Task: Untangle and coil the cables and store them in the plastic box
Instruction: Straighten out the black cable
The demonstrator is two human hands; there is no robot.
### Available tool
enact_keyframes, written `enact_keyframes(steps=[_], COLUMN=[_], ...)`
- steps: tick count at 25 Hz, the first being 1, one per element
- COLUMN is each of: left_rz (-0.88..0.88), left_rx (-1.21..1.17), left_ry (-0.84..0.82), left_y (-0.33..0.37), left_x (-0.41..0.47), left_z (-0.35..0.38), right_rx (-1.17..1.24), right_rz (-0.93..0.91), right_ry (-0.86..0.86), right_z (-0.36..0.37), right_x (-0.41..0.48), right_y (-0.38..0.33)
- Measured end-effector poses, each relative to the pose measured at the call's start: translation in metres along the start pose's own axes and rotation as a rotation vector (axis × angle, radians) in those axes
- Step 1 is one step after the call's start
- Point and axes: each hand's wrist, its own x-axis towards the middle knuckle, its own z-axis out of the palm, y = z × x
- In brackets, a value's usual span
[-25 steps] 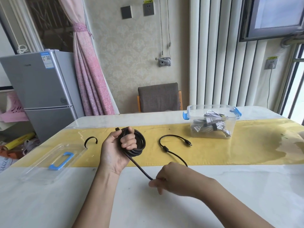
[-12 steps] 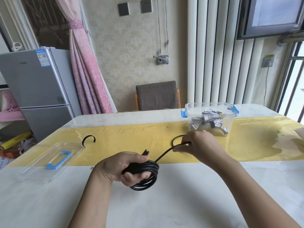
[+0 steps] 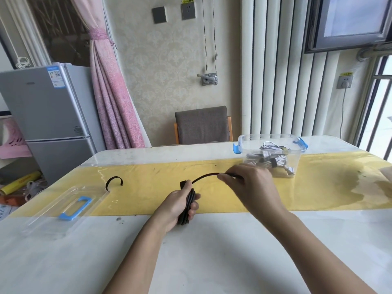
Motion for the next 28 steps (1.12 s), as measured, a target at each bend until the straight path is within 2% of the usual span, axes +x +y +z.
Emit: enact_keyframes(steps=[4, 7, 10, 13, 17, 18, 20, 21, 24, 27, 28], left_rz=[0.003, 0.031, 0.043, 0.117, 0.161, 0.129, 0.048, 0.041, 0.133, 0.038, 0.004], left_rx=[-0.207, -0.432, -0.663, -0.810, -1.030, -1.062, -1.049, -0.960, -0.629, -0.452, -0.368], left_ry=[0.142, 0.264, 0.230, 0.161, -0.040, -0.132, -0.458, -0.617, -0.835, -1.052, -1.067], left_y=[-0.001, 0.001, 0.008, 0.013, 0.016, 0.016, 0.017, 0.018, 0.019, 0.020, 0.019], left_x=[0.007, 0.016, 0.020, 0.014, 0.005, 0.003, -0.001, -0.005, -0.013, -0.018, -0.018], left_z=[0.001, -0.001, -0.012, -0.025, -0.024, -0.025, -0.029, -0.031, -0.040, -0.043, -0.043], right_rx=[0.076, 0.016, -0.005, 0.004, 0.154, 0.196, 0.242, 0.248, 0.151, 0.047, -0.012], right_rz=[-0.161, -0.329, -0.389, -0.289, -0.064, -0.009, 0.062, 0.086, 0.152, 0.234, 0.258], right_ry=[-0.210, -0.302, -0.486, -0.626, -0.777, -0.832, -0.912, -0.921, -0.897, -0.821, -0.769], right_z=[0.010, 0.018, 0.030, 0.042, 0.042, 0.042, 0.039, 0.037, 0.029, 0.016, 0.013], right_x=[-0.015, -0.026, -0.033, -0.038, -0.033, -0.032, -0.029, -0.027, -0.020, -0.010, -0.007], right_y=[-0.024, -0.037, -0.039, -0.032, -0.022, -0.019, -0.011, -0.005, 0.015, 0.029, 0.033])
